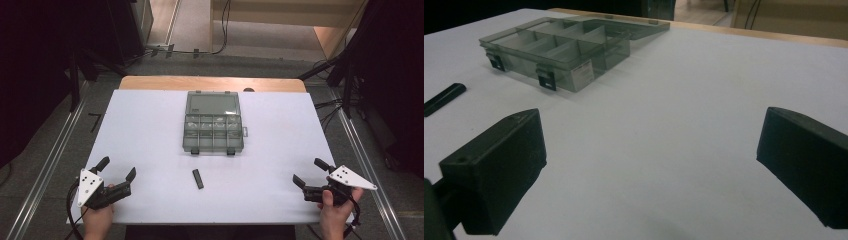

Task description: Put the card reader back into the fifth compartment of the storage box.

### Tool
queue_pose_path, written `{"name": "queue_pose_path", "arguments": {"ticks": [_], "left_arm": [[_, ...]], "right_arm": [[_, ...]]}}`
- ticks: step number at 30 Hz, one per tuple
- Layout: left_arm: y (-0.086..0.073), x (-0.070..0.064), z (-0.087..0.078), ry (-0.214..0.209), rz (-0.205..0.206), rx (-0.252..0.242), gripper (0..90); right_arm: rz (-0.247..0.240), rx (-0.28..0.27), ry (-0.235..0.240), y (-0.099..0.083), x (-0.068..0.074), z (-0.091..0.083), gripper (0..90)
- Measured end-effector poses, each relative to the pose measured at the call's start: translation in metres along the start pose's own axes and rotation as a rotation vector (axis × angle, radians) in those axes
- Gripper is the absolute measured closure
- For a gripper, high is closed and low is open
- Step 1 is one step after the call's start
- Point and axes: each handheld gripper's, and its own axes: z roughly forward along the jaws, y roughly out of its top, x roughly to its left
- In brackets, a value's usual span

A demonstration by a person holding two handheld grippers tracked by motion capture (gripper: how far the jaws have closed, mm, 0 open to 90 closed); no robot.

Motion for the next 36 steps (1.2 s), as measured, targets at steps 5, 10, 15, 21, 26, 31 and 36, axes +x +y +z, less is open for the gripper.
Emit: {"name": "queue_pose_path", "arguments": {"ticks": [5, 10, 15, 21, 26, 31, 36], "left_arm": [[0.0, -0.001, 0.0, 0.005, 0.003, 0.001, 8.9], [0.0, -0.001, 0.001, 0.004, 0.007, 0.002, 8.9], [0.0, -0.001, 0.002, 0.007, 0.006, 0.002, 8.9], [0.0, -0.002, 0.003, 0.007, 0.014, 0.006, 8.9], [0.0, -0.002, 0.002, 0.006, 0.009, 0.002, 8.9], [0.0, -0.002, 0.001, 0.004, 0.013, 0.004, 8.9], [-0.001, -0.002, 0.001, 0.004, 0.016, 0.002, 8.9]], "right_arm": [[-0.019, 0.006, 0.01, 0.007, 0.005, 0.005, 0.0], [-0.05, 0.026, 0.032, 0.017, 0.017, 0.015, 0.0], [-0.067, 0.036, 0.067, 0.026, 0.028, 0.026, 0.0], [-0.074, 0.042, 0.131, 0.036, 0.036, 0.036, 0.0], [-0.092, 0.063, 0.157, 0.044, 0.046, 0.047, 0.0], [-0.108, 0.074, 0.179, 0.049, 0.052, 0.052, 0.0], [-0.123, 0.078, 0.209, 0.056, 0.058, 0.058, 0.0]]}}
